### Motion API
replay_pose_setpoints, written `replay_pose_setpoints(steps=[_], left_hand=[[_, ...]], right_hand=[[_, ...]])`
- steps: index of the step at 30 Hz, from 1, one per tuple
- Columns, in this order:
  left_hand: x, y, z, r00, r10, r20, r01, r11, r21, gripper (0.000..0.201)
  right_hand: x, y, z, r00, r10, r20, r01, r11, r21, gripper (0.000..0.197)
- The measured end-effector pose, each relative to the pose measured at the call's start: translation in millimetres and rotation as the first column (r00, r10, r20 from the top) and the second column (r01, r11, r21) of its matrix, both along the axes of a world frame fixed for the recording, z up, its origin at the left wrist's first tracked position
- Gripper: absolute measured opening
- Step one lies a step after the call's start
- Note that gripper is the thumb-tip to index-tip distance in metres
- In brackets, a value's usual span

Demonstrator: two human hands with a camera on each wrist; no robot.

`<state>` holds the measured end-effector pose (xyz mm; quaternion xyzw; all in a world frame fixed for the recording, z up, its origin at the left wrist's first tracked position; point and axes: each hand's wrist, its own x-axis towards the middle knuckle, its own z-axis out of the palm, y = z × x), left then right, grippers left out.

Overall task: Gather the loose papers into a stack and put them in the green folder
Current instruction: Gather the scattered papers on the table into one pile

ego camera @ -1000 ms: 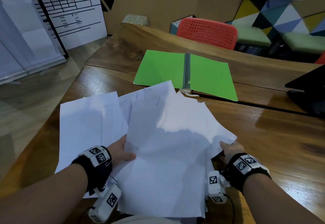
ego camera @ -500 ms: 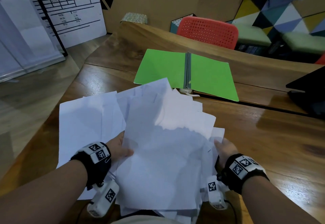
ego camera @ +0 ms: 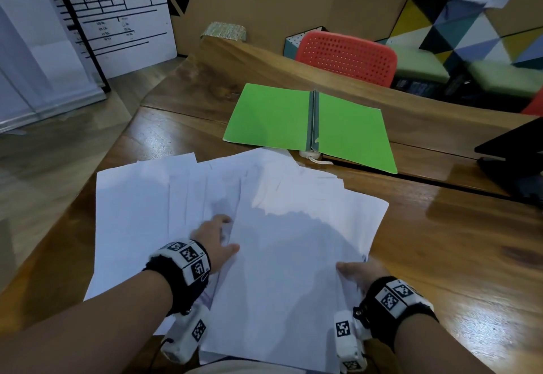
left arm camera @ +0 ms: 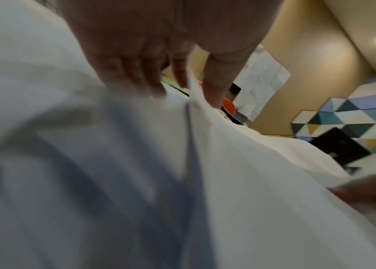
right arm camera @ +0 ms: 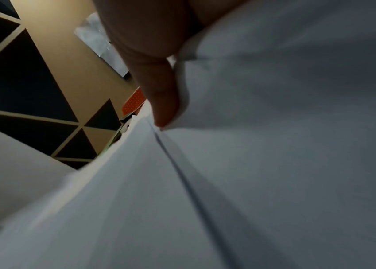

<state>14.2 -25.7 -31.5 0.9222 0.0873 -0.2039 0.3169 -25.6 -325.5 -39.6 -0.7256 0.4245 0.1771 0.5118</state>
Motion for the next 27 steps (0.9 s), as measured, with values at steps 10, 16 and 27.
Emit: replay_pose_setpoints(steps=[10, 16, 27], left_hand=[[17, 14, 11, 0.884, 0.451, -0.123, -0.466, 0.873, -0.147, 0.077], [0, -8, 0, 0.97, 0.168, -0.174, -0.204, 0.955, -0.214, 0.06], [-7, -10, 11, 0.983, 0.007, -0.183, -0.122, 0.77, -0.626, 0.058]], right_hand=[[-2, -7, -5, 0.994, -0.091, 0.063, 0.086, 0.993, 0.087, 0.032], [-2, -5, -4, 0.994, -0.097, 0.057, 0.09, 0.989, 0.114, 0.038], [-4, 5, 13, 0.98, -0.088, 0.179, 0.051, 0.978, 0.203, 0.034]])
